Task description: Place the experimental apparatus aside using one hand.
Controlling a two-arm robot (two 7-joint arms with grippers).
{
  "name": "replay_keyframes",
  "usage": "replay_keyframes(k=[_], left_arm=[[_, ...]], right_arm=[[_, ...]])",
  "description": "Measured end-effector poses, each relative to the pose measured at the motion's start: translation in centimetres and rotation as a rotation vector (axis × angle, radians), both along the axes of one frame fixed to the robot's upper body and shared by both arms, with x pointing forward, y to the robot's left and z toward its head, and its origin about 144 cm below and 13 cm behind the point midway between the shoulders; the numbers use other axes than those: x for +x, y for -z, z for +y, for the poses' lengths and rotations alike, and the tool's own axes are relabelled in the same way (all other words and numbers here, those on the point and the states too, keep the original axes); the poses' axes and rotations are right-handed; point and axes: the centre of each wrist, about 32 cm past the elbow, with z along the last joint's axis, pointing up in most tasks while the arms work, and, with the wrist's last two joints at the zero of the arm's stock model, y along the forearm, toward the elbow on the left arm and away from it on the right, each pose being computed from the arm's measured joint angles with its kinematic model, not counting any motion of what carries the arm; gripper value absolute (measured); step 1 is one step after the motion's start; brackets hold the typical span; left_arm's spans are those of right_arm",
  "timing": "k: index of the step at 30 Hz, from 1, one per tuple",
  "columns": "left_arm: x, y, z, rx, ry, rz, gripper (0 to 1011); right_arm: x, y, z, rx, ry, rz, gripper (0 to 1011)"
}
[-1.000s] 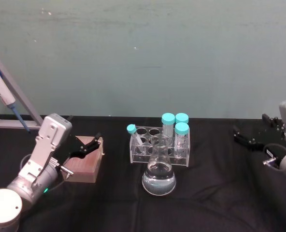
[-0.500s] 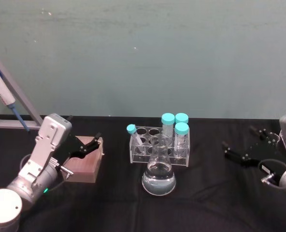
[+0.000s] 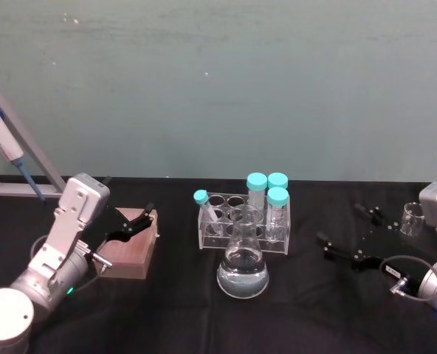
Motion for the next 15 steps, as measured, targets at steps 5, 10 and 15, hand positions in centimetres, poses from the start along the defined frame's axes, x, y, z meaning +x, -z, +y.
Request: replay_keyframes(k=[5, 10, 15], left_arm=[[0.0, 0.0, 0.0, 0.000, 0.000, 0.000, 1000], [0.0, 0.0, 0.0, 0.000, 0.000, 0.000, 1000], [0.0, 0.0, 0.0, 0.000, 0.000, 0.000, 1000]], right_arm=[[0.4, -0.1, -0.1, 0.003, -0.031, -0.002, 1004], [1.0, -0.1, 0.0, 0.009, -0.065, 0.004, 1004], [1.6, 0.0, 0.2, 0.016, -0.103, 0.014, 1004]])
